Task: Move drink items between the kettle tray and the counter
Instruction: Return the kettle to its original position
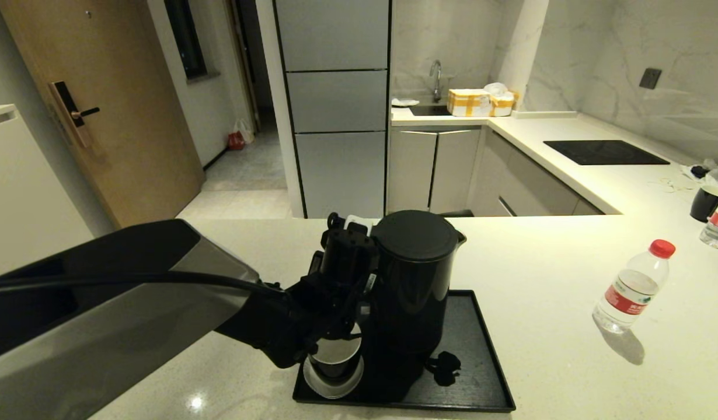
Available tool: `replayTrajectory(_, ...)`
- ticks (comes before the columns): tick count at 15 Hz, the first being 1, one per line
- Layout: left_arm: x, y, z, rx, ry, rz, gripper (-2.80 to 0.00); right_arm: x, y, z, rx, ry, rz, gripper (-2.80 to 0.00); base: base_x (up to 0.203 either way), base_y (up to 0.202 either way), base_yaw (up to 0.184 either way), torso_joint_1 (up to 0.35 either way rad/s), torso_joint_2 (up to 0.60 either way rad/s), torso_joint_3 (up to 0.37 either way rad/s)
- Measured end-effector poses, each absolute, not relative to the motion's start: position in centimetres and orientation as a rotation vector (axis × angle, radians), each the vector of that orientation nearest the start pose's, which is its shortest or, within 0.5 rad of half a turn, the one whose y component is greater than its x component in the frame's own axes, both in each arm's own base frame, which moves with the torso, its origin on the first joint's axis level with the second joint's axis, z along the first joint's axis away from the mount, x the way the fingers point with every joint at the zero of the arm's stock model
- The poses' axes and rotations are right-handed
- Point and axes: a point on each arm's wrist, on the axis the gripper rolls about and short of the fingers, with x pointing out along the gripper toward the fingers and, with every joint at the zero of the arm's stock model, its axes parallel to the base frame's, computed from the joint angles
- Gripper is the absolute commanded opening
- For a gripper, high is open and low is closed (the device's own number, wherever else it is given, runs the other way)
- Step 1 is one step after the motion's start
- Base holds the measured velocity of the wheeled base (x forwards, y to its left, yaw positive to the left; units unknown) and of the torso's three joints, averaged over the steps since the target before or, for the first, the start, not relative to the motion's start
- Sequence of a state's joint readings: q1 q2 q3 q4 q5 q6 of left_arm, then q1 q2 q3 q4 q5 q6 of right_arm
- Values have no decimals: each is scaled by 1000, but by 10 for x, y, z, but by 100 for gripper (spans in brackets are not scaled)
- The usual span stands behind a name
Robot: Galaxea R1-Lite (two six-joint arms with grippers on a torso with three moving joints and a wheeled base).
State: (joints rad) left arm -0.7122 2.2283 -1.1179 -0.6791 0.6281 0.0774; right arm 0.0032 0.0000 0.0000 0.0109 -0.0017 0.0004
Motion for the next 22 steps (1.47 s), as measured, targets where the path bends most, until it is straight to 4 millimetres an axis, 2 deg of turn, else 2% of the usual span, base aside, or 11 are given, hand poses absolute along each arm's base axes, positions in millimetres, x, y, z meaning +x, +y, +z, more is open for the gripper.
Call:
replayTrajectory(3, 322, -262, 75, 348, 338, -100, -280, -23, 0, 74, 0, 11, 1, -280, 0, 0, 0, 0, 0, 0)
replayTrajectory(4, 321, -262, 75, 350, 339, -101, 0, -23, 0, 74, 0, 11, 1, -280, 0, 0, 0, 0, 0, 0)
replayTrajectory(11, 315, -268, 72, 365, 346, -118, 0, -23, 0, 75, 0, 10, 1, -280, 0, 0, 0, 0, 0, 0)
replayTrajectory(22, 310, -270, 82, 345, 324, -131, 0, -23, 0, 74, 0, 11, 1, -280, 0, 0, 0, 0, 0, 0)
